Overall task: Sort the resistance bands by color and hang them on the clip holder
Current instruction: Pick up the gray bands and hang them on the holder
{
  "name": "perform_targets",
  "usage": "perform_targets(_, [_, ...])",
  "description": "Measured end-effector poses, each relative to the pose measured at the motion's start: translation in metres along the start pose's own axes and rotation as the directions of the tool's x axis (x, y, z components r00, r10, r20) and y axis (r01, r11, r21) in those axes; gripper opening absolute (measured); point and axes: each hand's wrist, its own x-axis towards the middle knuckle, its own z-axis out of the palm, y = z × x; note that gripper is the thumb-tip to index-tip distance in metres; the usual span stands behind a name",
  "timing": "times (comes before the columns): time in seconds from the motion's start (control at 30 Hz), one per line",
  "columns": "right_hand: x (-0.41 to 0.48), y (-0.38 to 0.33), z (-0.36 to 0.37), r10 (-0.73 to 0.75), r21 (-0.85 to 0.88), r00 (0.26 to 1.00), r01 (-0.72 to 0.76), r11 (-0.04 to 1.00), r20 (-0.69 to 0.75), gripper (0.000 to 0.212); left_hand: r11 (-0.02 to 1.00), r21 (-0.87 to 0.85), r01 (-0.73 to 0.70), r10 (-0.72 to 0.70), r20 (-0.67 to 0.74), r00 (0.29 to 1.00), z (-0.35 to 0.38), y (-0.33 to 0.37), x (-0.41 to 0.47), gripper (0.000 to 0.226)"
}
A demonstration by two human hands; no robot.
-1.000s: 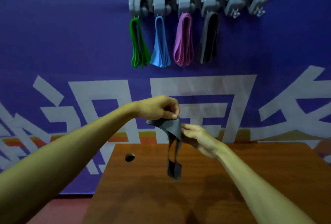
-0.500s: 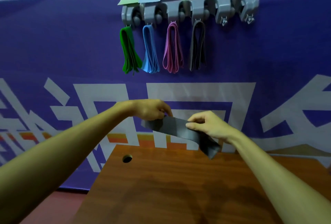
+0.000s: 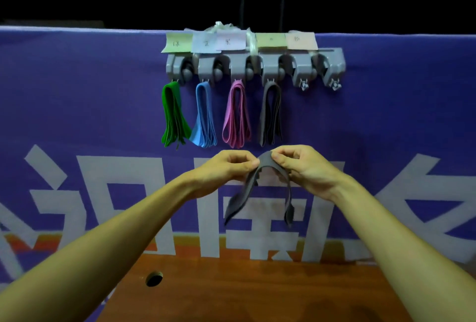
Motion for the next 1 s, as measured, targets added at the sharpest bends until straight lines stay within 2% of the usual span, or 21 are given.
perform_targets(0.1, [0.007,-0.016,-0.005,-0.021,0.126,0.999,0.024,0.992,-0.029,0.026,0.998,-0.052,-0.037,0.034,-0.055,0.998,-0.006,0.014,0.011,0.015])
perform_targets(0.2, [0.018,-0.027,-0.01,-0.025,0.181,0.997,0.039,0.983,-0.079,0.025,0.984,-0.163,-0.069,0.053,-0.103,0.993,-0.011,0.03,0.022,0.018])
perform_targets(0.37, [0.022,-0.031,-0.036,0.053,0.127,0.998,-0.05,0.991,-0.023,0.017,0.964,-0.236,-0.124,0.086,-0.165,0.983,-0.022,0.06,0.038,0.018])
perform_targets(0.47, [0.026,-0.033,-0.045,0.055,0.091,0.994,-0.046,0.995,-0.093,0.01,0.962,-0.237,-0.137,0.084,-0.22,0.972,-0.032,0.069,0.051,0.016])
perform_targets(0.63, [0.043,-0.053,-0.042,-0.021,0.324,0.975,0.093,0.941,-0.219,0.017,0.99,-0.097,-0.104,0.075,-0.266,0.961,-0.04,0.084,0.071,0.016])
perform_targets(0.73, [0.058,-0.064,-0.04,-0.021,0.455,0.943,0.179,0.872,-0.331,0.011,0.99,0.119,-0.078,0.117,-0.371,0.921,-0.041,0.097,0.085,0.016])
perform_targets(0.83, [0.074,-0.069,-0.043,-0.018,0.478,0.901,0.247,0.843,-0.434,0.011,0.937,0.347,-0.042,0.195,-0.421,0.886,-0.043,0.11,0.097,0.015])
perform_targets(1.0, [0.09,-0.071,-0.047,-0.053,0.39,0.831,0.316,0.865,-0.554,0.012,0.868,0.497,0.006,0.249,-0.444,0.861,-0.053,0.121,0.118,0.023])
